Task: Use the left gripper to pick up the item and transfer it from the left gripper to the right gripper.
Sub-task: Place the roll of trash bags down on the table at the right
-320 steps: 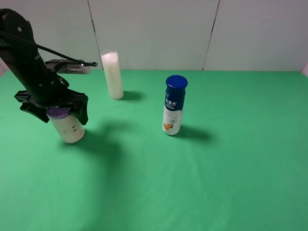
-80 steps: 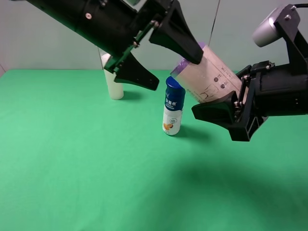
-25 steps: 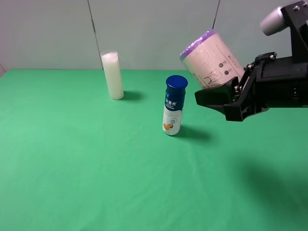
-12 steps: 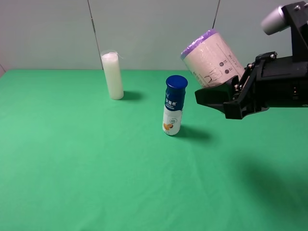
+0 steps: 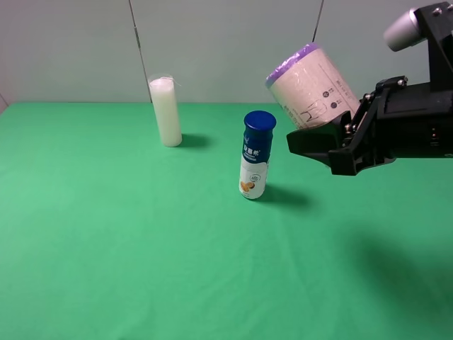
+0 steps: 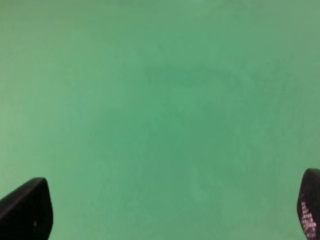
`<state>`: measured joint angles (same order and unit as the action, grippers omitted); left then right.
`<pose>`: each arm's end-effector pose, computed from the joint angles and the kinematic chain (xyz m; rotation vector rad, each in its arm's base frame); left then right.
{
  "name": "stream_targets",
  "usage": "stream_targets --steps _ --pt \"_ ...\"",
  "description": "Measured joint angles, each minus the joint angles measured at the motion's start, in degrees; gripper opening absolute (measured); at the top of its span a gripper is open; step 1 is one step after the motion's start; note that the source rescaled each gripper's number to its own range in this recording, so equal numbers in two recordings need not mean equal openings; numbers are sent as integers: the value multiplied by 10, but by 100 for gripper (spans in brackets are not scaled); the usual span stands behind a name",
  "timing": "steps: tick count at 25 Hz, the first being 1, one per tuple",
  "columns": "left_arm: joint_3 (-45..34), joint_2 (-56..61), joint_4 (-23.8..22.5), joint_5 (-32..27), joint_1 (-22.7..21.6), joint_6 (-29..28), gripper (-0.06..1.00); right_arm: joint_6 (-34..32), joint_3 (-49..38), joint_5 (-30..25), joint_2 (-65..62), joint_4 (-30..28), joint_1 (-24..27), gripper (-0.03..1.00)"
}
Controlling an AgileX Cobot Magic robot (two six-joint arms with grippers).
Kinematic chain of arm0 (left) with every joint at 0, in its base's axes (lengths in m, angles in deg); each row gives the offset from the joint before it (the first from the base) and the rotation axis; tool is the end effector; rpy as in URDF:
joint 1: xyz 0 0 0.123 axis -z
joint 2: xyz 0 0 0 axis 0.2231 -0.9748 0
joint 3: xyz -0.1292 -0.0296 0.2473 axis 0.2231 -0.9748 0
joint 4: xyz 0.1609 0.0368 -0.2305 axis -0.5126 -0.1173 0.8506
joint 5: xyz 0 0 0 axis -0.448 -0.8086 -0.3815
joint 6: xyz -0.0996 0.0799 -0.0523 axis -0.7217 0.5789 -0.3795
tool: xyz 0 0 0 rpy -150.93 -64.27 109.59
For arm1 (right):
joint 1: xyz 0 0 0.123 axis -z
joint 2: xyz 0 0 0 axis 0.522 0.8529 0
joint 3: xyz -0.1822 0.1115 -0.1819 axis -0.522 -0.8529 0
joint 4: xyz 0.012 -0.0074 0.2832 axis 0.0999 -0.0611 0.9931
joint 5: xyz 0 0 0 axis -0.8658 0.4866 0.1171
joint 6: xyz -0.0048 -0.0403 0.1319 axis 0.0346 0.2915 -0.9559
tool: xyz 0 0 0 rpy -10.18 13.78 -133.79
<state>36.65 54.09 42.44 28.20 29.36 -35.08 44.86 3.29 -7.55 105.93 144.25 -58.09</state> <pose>0.0713 -0.0122 0.2638 0.3364 2.0330 -0.0661 0.2184 0.1598 0.2323 -0.7420 2.0327 0.5944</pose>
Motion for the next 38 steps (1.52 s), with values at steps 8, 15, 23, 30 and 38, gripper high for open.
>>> stream_targets --steps 8,15,23,30,38 --pt "0 0 0 0 -47 0 94 -103 0 22 0 -46 0 0" --pt "0 0 0 1 -140 0 94 -275 0 11 0 -200 37 0" --pt "0 0 0 3 -232 0 94 -351 0 -48 27 -315 140 0" --pt "0 0 0 4 -279 0 94 -352 0 -53 126 -322 220 0" --pt "0 0 0 4 -280 0 94 -335 0 -36 244 -323 226 0"
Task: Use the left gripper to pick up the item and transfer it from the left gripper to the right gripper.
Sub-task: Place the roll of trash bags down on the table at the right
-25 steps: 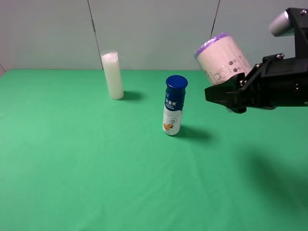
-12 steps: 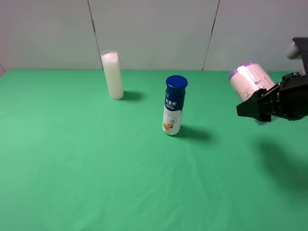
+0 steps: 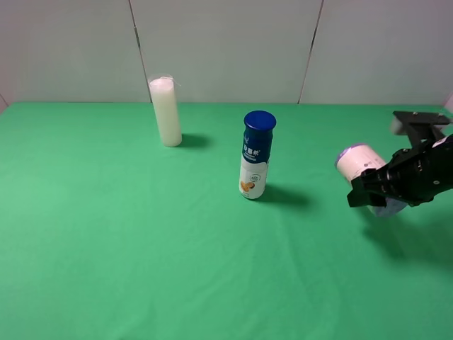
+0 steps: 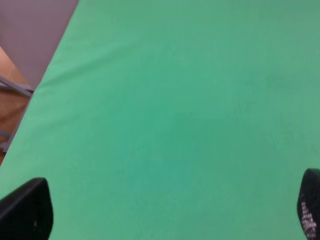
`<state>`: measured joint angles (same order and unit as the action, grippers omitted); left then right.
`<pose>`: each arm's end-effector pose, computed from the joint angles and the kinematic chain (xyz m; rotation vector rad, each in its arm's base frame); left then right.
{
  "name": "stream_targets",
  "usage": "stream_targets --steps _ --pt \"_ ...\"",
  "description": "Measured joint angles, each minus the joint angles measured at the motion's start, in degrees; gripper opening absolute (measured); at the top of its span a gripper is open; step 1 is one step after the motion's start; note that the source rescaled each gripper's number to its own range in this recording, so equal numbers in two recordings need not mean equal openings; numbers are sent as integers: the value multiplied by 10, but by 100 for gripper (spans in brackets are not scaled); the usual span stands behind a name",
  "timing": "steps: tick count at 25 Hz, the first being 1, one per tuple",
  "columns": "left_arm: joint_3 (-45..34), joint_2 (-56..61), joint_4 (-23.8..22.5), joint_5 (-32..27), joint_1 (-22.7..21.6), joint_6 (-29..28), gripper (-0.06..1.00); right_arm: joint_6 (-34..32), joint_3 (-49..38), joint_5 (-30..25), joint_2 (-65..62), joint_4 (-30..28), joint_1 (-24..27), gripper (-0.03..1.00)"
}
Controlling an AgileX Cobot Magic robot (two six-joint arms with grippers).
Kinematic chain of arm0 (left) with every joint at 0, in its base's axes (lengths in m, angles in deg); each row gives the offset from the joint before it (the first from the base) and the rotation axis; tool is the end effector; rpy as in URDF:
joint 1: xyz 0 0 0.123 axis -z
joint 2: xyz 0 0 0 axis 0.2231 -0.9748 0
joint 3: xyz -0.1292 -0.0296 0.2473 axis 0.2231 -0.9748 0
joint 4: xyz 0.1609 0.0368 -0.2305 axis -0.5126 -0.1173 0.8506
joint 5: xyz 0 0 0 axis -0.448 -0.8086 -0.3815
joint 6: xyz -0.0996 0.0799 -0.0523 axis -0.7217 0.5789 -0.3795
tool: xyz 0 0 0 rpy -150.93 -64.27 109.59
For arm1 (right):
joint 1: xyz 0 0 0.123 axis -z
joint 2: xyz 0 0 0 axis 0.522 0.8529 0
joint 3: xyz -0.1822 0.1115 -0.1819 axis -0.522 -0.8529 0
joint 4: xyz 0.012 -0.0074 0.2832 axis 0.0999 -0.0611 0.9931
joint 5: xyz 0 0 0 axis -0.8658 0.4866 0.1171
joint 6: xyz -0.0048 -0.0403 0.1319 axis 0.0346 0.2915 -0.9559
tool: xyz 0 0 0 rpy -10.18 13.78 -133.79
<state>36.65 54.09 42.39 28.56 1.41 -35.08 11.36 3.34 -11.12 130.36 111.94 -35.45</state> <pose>0.0690 0.0228 0.2646 -0.1644 2.0555 0.2367 0.2650 0.0437 0.0957 -0.1897 2.7492 0.2632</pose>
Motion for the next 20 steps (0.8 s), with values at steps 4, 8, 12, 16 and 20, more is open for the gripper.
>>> stream_targets --steps 4,8,12,16,20 --pt "0 0 0 0 0 0 94 0 0 21 28 0 0 0" --pt "0 0 0 0 0 0 94 0 0 37 50 0 0 0" --pt "0 0 0 0 0 0 94 0 0 46 69 0 0 0" --pt "0 0 0 0 0 0 94 1 1 52 84 0 0 0" --pt "0 0 0 0 0 0 94 1 1 54 100 0 0 0"
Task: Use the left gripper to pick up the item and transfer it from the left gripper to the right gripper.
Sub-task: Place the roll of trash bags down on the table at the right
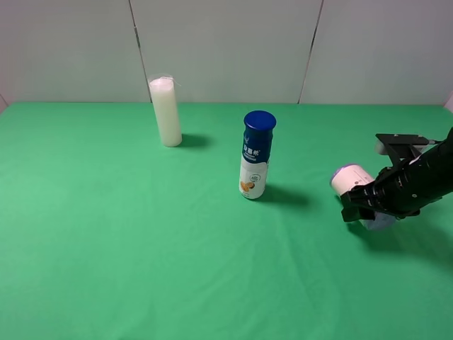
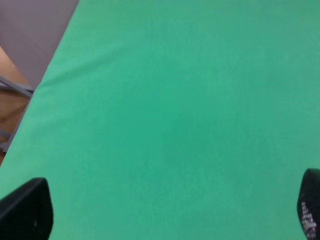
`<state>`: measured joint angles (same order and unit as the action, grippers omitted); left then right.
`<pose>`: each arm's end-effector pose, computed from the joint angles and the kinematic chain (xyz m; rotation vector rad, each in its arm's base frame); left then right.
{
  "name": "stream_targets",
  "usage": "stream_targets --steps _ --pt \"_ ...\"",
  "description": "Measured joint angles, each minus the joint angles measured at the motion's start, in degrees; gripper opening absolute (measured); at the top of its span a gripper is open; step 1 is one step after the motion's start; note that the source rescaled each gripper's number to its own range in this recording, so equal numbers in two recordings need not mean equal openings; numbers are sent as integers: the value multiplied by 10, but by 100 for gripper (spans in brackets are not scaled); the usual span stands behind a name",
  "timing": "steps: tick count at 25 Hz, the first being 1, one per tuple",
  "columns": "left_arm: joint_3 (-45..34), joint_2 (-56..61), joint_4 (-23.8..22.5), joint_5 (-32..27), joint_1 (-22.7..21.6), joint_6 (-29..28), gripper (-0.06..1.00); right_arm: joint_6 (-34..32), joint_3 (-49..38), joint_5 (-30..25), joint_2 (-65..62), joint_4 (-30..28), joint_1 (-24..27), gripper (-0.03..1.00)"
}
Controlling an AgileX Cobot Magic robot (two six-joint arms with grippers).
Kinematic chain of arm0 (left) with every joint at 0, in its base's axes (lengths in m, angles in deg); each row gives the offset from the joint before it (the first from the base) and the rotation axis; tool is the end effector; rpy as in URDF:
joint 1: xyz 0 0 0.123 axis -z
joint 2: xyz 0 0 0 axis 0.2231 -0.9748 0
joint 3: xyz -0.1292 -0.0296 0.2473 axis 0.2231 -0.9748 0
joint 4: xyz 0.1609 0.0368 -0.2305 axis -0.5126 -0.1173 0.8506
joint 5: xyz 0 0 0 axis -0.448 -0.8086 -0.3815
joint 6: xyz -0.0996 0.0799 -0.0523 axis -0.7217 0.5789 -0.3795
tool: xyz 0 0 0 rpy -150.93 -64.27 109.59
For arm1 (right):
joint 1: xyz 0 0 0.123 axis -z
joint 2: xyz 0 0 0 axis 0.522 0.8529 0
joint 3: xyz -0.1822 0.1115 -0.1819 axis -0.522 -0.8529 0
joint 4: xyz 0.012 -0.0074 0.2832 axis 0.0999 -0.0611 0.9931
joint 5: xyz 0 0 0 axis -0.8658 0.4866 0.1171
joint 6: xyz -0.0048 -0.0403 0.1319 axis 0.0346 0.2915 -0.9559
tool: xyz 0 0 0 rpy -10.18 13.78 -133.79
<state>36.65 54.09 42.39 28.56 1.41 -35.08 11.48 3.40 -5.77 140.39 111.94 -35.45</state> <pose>0.0690 0.0228 0.2646 -0.1644 2.0555 0.2367 0.2686 0.0391 0.0519 -0.1592 2.8410 0.2216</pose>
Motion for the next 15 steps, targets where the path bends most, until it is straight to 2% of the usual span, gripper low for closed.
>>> stream_targets --steps 12,13,14,15 --pt "0 0 0 1 0 0 94 0 0 -1 10 -8 0 0" --pt "0 0 0 1 0 0 94 0 0 -1 10 -8 0 2" --pt "0 0 0 1 0 0 94 0 0 -1 10 -8 0 24" --pt "0 0 0 1 0 0 94 -1 0 0 10 -8 0 55"
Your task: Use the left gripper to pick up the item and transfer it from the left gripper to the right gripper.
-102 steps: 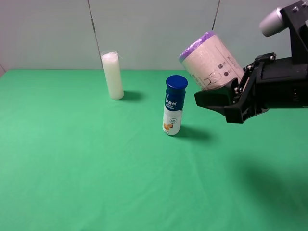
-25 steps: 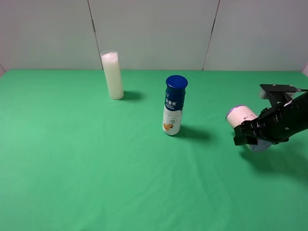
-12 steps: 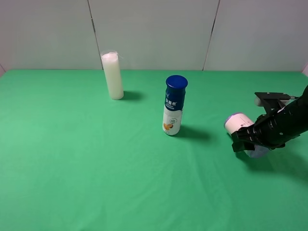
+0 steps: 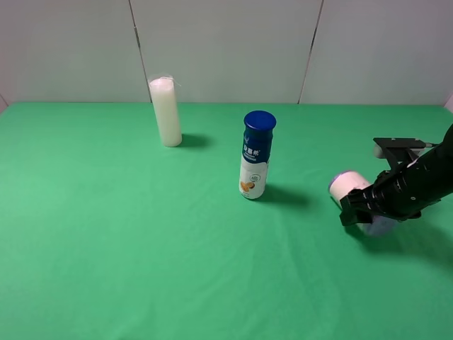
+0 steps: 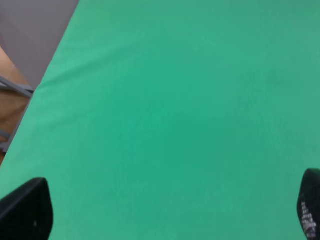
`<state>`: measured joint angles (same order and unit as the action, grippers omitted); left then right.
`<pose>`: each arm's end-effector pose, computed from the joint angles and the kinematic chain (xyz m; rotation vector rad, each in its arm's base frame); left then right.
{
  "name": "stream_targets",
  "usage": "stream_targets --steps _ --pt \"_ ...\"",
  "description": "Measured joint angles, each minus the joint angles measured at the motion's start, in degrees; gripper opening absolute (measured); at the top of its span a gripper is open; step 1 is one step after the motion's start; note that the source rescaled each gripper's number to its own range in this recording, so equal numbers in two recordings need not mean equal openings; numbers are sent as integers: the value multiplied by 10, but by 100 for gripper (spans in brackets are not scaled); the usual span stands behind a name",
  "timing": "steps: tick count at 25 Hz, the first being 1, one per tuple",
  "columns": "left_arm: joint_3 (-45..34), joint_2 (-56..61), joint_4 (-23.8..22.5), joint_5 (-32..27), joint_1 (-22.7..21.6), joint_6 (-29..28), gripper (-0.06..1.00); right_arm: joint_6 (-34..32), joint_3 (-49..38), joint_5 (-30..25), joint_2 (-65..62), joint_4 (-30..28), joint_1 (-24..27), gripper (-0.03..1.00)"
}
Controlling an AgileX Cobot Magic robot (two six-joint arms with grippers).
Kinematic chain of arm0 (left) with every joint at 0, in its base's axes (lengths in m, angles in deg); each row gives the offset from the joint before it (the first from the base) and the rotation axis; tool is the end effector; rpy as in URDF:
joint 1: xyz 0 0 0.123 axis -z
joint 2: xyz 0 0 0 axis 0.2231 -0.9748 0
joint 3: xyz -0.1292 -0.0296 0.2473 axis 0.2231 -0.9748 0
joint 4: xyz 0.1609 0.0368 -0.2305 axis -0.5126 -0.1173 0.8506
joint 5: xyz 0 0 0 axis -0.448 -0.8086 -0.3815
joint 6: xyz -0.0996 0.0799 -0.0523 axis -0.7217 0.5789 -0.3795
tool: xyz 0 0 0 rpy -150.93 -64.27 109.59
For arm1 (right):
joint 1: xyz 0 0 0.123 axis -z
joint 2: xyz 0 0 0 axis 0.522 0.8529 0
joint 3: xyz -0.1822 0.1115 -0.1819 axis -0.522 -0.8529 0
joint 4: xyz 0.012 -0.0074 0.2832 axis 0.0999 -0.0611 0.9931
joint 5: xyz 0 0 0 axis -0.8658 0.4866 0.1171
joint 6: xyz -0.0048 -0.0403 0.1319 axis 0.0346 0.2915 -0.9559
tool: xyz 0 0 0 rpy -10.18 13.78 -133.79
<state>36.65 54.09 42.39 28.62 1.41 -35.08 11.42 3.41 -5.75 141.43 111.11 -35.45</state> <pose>0.0691 0.0228 0.2647 -0.1642 2.0544 0.2368 0.2672 0.0383 0.0469 -0.1754 2.8593 0.2127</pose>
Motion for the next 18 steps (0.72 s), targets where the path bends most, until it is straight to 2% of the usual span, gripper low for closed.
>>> stream_targets --steps 1,3,4,8,14,18 --pt "0 0 0 0 0 0 94 -1 0 0 0 0 0 73" --pt "0 0 0 0 0 0 94 -1 2 -1 0 0 0 90" --pt "0 0 0 0 0 0 94 -1 2 -1 0 0 0 94" --pt "0 0 0 0 0 0 94 -1 2 -1 0 0 0 99" --pt "0 0 0 0 0 0 94 -1 2 -1 0 0 0 100" --pt "0 0 0 0 0 0 94 -1 20 -23 -12 -3 0 100"
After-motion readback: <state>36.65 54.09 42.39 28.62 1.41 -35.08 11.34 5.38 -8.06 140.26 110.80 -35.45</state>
